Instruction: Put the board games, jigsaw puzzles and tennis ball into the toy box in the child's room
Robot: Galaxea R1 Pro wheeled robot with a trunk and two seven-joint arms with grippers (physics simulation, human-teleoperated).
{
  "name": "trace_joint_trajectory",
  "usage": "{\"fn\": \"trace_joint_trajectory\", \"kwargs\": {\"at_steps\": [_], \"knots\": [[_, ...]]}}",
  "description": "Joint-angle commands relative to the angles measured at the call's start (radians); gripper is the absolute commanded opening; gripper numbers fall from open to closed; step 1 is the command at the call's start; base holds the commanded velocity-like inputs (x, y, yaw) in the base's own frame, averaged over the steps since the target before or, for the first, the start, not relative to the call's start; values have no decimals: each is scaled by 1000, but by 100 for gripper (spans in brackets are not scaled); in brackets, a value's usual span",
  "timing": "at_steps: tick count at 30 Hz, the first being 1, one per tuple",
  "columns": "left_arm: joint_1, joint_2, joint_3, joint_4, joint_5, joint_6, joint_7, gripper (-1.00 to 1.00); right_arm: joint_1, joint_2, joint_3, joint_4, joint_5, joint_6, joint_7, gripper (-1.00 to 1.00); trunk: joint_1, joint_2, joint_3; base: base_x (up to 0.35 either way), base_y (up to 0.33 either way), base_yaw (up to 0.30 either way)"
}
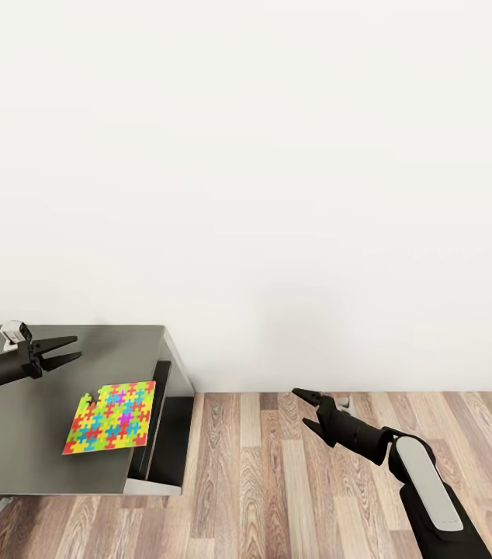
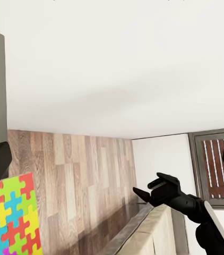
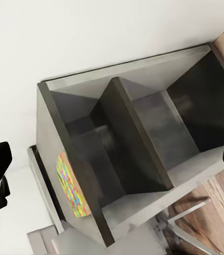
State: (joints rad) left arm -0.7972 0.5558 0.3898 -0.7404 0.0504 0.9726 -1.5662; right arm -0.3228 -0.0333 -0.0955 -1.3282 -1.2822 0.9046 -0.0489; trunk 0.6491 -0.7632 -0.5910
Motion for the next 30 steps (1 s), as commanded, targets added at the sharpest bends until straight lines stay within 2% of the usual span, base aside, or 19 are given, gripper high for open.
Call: {"fn": "trace_joint_trajectory", "kwargs": {"at_steps": [1, 5, 10, 30], "knots": [[0, 0, 0, -1, -1, 11, -5, 100, 0, 0, 0, -1, -5, 3, 15, 100, 0, -1, 1, 0, 0, 0], [0, 2, 0, -3, -1, 11, -5, 100, 1, 1, 3, -2, 4, 0, 84, 100, 0, -1, 7, 0, 0, 0], [0, 7, 2, -6, -1, 11, -5, 100, 2, 2, 5, -3, 8, -9, 114, 100, 0, -1, 15, 0, 0, 0], [0, 12, 2, -7, 0, 11, -5, 100, 4, 1, 3, -2, 9, -23, 125, 100, 0, -1, 48, 0, 56, 0]]}}
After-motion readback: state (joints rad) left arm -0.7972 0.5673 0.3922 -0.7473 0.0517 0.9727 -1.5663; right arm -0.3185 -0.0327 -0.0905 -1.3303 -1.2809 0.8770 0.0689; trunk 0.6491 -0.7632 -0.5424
